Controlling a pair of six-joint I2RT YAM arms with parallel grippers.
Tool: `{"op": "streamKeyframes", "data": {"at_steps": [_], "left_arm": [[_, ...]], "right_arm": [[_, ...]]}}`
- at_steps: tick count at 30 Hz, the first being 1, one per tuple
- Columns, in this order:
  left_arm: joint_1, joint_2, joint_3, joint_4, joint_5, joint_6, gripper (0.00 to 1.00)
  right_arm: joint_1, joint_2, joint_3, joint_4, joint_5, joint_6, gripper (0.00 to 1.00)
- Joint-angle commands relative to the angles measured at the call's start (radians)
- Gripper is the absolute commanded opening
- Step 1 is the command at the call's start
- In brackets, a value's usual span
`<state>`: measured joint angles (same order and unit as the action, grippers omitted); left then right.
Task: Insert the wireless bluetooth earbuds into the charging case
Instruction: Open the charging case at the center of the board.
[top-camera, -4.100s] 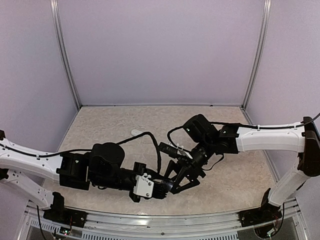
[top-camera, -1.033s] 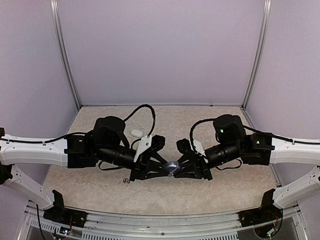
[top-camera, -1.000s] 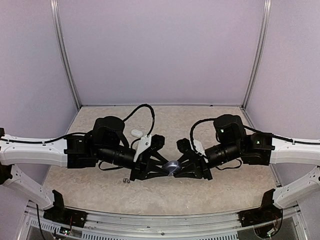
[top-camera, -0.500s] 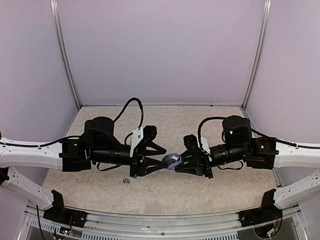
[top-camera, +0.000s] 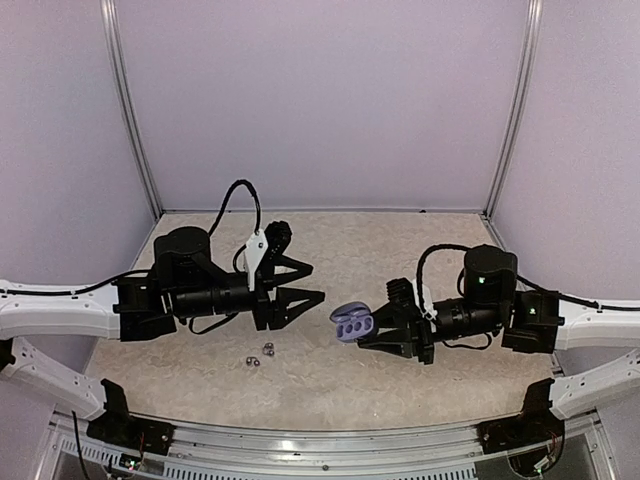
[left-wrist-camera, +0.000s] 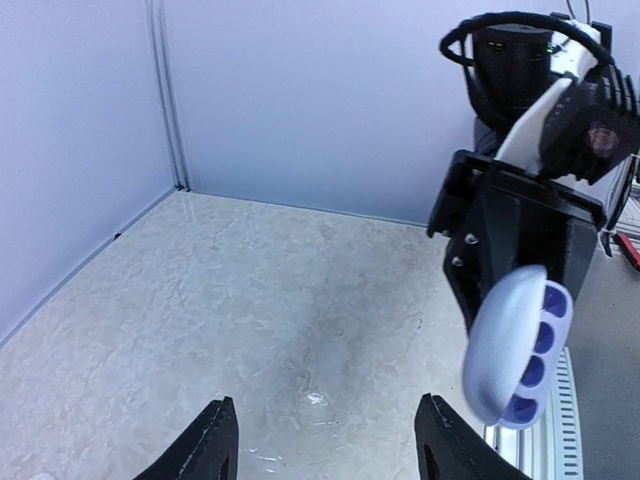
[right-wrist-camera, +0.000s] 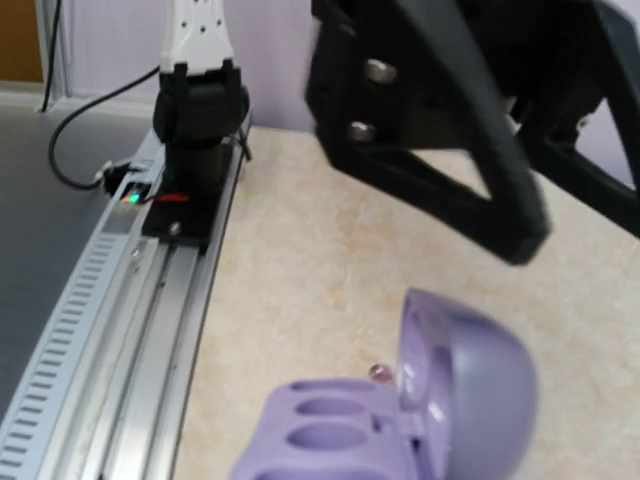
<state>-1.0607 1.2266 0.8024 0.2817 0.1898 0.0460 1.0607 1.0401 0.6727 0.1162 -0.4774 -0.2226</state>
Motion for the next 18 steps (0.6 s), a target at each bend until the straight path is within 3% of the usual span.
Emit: {"op": "streamKeyframes", "data": {"at_steps": [1, 7, 13, 18], "left_arm": [[0.036, -0.042, -0.039, 0.038, -0.109, -0.066, 0.62], [0.094, -0.056, -0.050, -0.106, -0.186, -0.278, 0.61], [0.103, -0.157, -0.197, -0.189, -0.325, -0.538, 0.59], [0.114, -0.195, -0.253, -0.309, -0.375, -0.603, 0.53]], "right_arm": [[0.009, -0.068, -0.068, 0.161, 0.064, 0.025, 0.00], [0.009, -0.116, -0.151, 0.273, 0.137, 0.083, 0.00], [0.006, -0.127, -0.183, 0.305, 0.148, 0.106, 0.00], [0.003, -0.122, -0.191, 0.302, 0.135, 0.111, 0.00]]}}
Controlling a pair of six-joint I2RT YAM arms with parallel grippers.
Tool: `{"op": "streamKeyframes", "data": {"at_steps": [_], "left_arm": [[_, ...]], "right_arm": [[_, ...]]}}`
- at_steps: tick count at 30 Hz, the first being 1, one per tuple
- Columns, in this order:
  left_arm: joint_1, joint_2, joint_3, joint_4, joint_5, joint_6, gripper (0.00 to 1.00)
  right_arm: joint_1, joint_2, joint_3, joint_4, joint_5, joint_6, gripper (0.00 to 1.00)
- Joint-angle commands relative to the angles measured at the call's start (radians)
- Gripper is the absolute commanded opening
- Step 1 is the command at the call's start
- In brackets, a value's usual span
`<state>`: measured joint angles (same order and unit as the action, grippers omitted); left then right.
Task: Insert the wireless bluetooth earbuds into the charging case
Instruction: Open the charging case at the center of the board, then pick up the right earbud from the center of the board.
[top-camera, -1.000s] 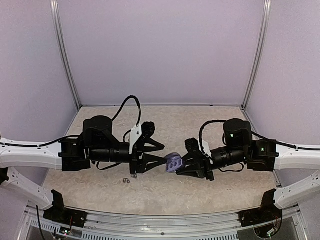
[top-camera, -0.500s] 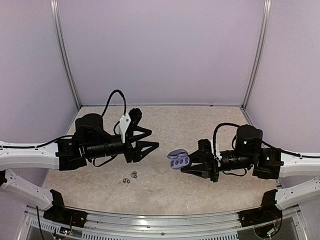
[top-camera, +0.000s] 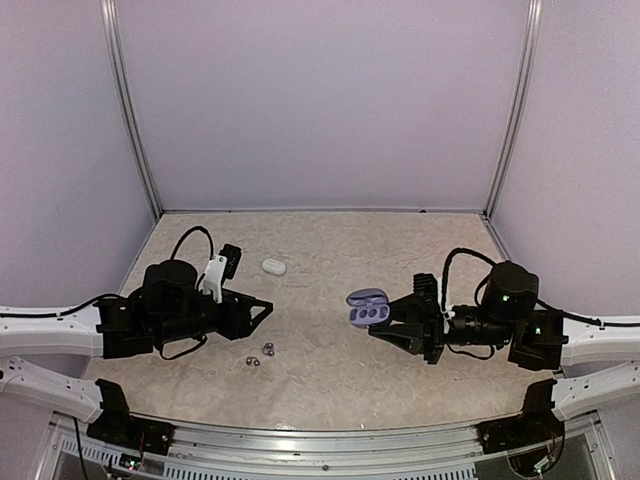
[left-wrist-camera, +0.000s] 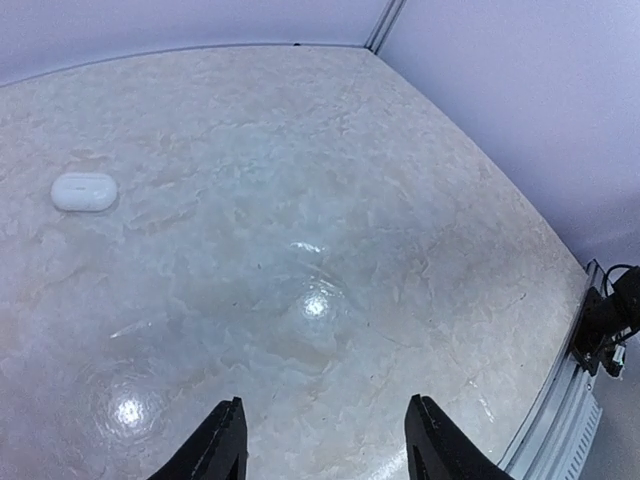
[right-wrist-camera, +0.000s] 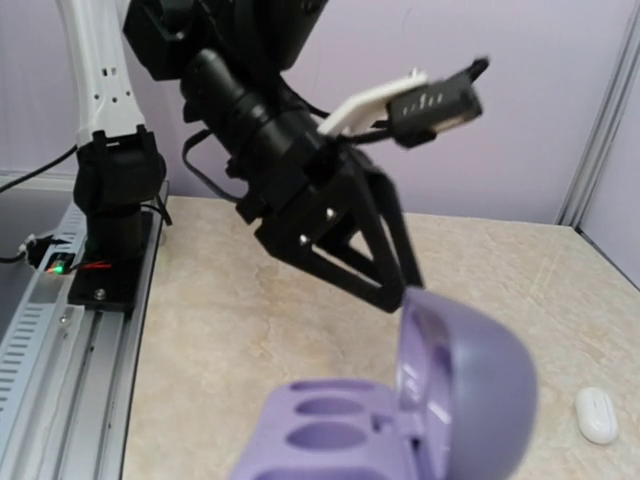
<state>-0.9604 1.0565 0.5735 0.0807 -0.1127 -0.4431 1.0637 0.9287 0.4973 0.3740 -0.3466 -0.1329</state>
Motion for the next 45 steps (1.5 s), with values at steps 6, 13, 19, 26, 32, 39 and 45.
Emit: {"op": "streamKeyframes", "data": {"at_steps": [6, 13, 19, 26, 32, 39, 45], "left_arm": [[0.118, 0.106, 0.007, -0.231, 0.034, -0.132, 0.43], [0.139, 0.238, 0.051, -0.289, 0.035, -0.104, 0.38], [0.148, 0.333, 0.092, -0.223, 0.093, -0.051, 0.35], [0.147, 0.404, 0.106, -0.198, 0.164, -0.052, 0.31], [0.139, 0.432, 0.105, -0.193, 0.169, -0.055, 0.31], [0.124, 0.493, 0.116, -0.186, 0.159, -0.064, 0.29], [0.106, 0.535, 0.142, -0.179, 0.139, -0.064, 0.28]], "right_arm": [[-0.005, -0.010, -0.023, 0.040, -0.024, 0.026, 0.00], [-0.009, -0.013, -0.021, 0.034, -0.036, 0.036, 0.00], [-0.013, -0.004, -0.015, 0.023, -0.040, 0.030, 0.00], [-0.016, -0.021, -0.011, 0.002, -0.025, 0.024, 0.00], [-0.018, -0.028, -0.013, -0.001, -0.020, 0.024, 0.00], [-0.019, -0.032, -0.011, -0.010, -0.013, 0.025, 0.00], [-0.020, -0.033, -0.011, -0.013, -0.011, 0.026, 0.00]]}}
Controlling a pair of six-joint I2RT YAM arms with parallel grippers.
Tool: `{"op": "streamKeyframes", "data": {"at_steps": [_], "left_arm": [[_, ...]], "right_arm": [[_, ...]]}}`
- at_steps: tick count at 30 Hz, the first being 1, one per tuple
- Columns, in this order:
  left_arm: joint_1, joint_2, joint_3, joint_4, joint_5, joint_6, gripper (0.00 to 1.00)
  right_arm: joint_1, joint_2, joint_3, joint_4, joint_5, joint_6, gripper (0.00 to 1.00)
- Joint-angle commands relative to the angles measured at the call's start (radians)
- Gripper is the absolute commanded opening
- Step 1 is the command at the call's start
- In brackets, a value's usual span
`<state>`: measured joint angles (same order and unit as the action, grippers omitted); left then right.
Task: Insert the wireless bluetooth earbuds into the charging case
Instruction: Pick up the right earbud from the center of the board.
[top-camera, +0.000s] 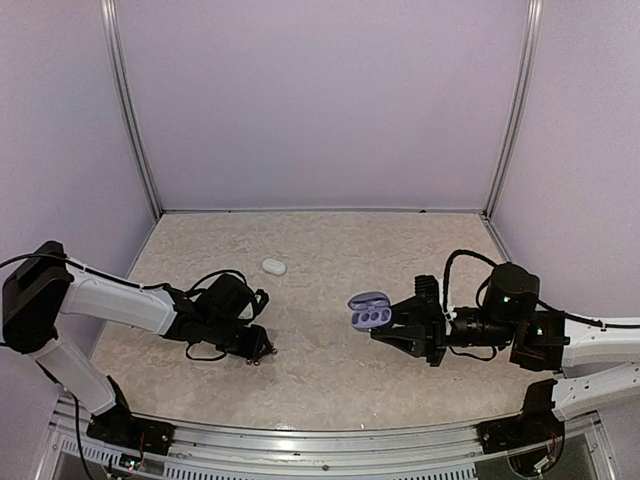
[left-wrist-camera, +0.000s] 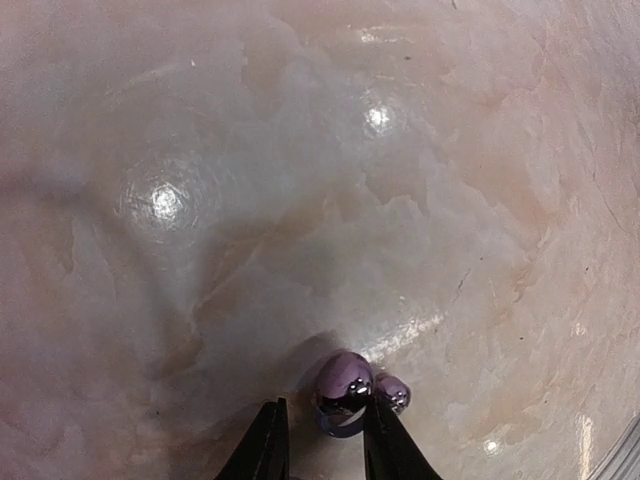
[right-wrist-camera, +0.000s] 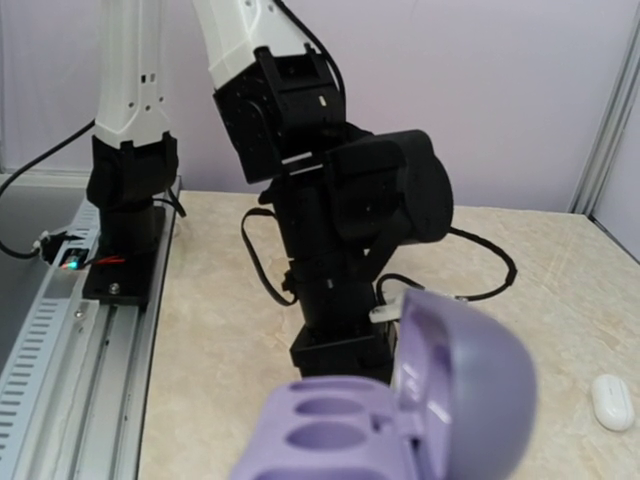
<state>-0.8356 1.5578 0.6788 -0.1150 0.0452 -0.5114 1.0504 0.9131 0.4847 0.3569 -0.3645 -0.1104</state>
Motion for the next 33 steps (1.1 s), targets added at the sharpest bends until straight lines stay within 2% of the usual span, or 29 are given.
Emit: {"op": "streamKeyframes", "data": {"at_steps": [1, 6, 12, 17, 27, 33], "left_arm": [[-0.024, 0.042, 0.044, 0.016, -0.020, 0.007, 0.28], [-0.050, 0.092, 0.085, 0.008, -0.029, 0.017, 0.27], [-0.056, 0.088, 0.096, 0.009, -0.043, 0.027, 0.18], [-0.058, 0.067, 0.108, 0.004, -0.070, 0.050, 0.15], [-0.111, -0.011, 0.123, 0.027, -0.083, 0.181, 0.13], [-0.155, -0.122, 0.153, 0.041, -0.036, 0.289, 0.13]], "right_arm": [[-0.007, -0.017, 0.002, 0.004, 0.008, 0.003, 0.00], [-0.009, -0.020, 0.004, -0.003, 0.013, 0.002, 0.00], [-0.009, -0.020, 0.005, -0.006, 0.015, 0.002, 0.00], [-0.009, -0.019, 0.007, -0.008, 0.013, 0.002, 0.00], [-0.008, -0.011, -0.021, 0.020, 0.054, -0.006, 0.00], [-0.008, 0.007, -0.082, 0.154, 0.120, -0.064, 0.00]]}}
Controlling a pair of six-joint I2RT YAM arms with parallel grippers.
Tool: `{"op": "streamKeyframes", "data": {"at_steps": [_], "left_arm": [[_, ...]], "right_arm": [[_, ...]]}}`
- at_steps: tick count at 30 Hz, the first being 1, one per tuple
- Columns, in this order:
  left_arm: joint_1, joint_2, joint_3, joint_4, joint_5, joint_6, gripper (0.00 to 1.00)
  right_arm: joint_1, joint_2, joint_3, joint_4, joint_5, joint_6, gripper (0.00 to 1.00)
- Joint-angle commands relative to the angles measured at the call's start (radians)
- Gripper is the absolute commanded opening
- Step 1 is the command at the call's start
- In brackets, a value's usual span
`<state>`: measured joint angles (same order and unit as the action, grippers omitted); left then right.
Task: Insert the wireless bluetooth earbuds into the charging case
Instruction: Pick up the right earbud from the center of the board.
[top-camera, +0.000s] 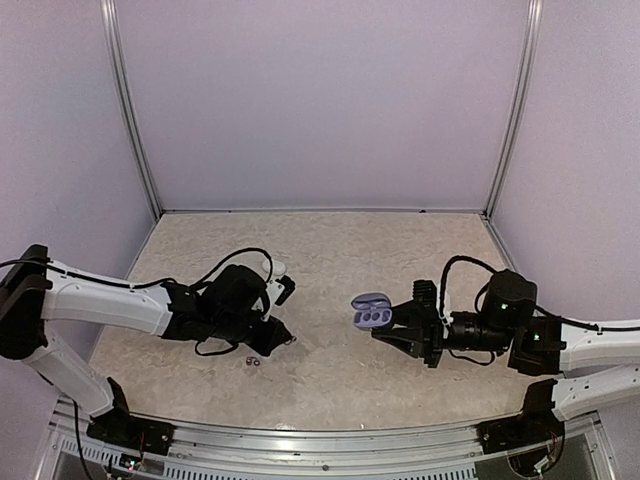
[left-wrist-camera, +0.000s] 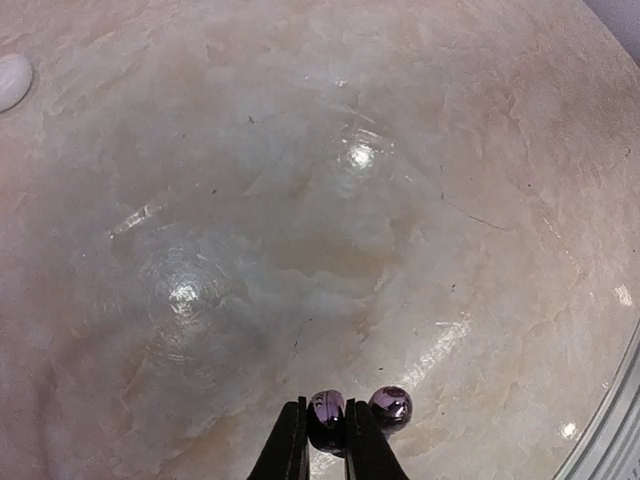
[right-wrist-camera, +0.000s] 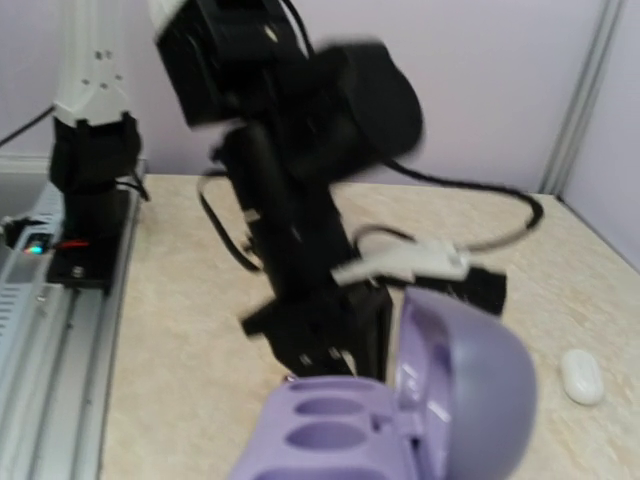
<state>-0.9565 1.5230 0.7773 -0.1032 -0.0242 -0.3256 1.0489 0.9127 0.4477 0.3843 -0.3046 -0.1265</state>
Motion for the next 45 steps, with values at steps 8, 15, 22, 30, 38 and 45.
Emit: {"op": "streamKeyframes", "data": {"at_steps": [8, 15, 22, 30, 38, 45], "left_arm": [[-0.066, -0.229, 0.120, 0.046, 0.183, 0.137, 0.14], [-0.127, -0.253, 0.193, 0.026, 0.241, 0.140, 0.14], [-0.153, -0.218, 0.231, 0.024, 0.247, 0.118, 0.14], [-0.170, -0.156, 0.293, -0.018, 0.205, 0.110, 0.14], [-0.172, -0.107, 0.332, -0.057, 0.158, 0.098, 0.14], [-0.170, -0.071, 0.359, -0.098, 0.123, 0.095, 0.14]], "right_arm": [[-0.005, 0.117, -0.163, 0.493, 0.139, -0.210, 0.00], [-0.003, 0.265, -0.154, 0.661, 0.166, -0.297, 0.00], [-0.003, 0.326, -0.131, 0.693, 0.152, -0.315, 0.00], [0.010, 0.378, -0.108, 0.711, 0.157, -0.306, 0.00], [0.023, 0.428, -0.092, 0.754, 0.153, -0.296, 0.00], [0.027, 0.442, -0.093, 0.779, 0.146, -0.294, 0.00]]}}
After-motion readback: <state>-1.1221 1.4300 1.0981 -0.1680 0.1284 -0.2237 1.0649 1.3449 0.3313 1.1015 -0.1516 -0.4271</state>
